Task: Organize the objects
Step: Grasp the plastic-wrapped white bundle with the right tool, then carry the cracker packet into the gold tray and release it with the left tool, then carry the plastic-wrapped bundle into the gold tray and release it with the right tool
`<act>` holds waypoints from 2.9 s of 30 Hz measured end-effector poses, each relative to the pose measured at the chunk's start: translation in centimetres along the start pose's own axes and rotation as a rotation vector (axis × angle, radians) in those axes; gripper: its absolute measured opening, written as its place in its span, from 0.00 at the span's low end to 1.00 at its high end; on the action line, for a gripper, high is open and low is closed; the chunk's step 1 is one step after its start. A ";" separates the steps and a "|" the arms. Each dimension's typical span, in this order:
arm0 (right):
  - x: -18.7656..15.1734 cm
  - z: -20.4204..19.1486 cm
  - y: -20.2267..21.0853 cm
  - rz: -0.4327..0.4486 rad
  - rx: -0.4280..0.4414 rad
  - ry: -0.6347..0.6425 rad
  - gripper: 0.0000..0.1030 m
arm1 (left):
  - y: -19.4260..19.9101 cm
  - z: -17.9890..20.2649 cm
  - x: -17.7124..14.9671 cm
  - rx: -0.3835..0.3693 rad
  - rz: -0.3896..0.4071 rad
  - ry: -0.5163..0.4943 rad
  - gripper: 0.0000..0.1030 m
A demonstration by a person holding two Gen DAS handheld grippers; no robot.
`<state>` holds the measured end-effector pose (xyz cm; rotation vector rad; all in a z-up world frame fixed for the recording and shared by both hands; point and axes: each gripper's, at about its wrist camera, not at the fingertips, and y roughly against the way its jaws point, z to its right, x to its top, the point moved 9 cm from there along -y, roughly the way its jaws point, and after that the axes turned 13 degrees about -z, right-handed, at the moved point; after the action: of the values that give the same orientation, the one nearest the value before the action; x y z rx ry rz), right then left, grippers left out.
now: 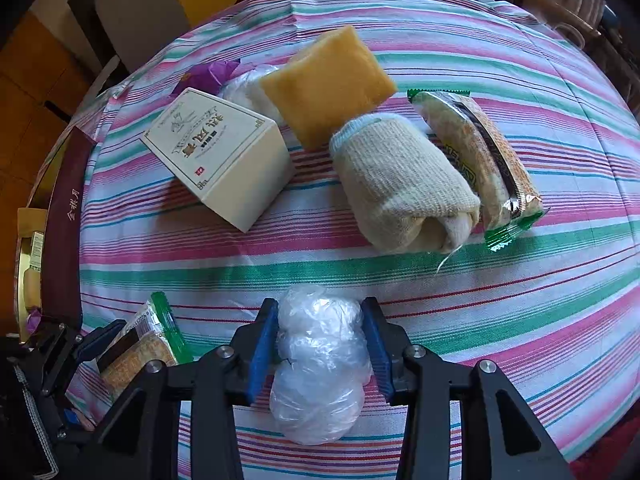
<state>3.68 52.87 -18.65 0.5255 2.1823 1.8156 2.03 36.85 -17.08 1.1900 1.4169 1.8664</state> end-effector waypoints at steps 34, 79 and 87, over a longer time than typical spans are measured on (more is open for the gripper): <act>-1.1 -0.2 -1.4 0.045 -0.160 0.144 0.44 | 13.9 -16.7 -2.1 -0.058 0.206 0.510 0.49; -0.1 -2.3 -0.7 0.087 -0.199 0.184 0.35 | 15.0 -28.4 -12.3 0.306 0.167 0.794 0.49; -0.6 -5.2 -1.1 0.098 -0.187 0.234 0.35 | 17.4 -25.2 -14.7 0.319 0.220 0.774 0.49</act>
<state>1.99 47.82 -18.79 0.4028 2.1300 2.2062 -10.75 6.83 -7.53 0.7922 2.1190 2.4765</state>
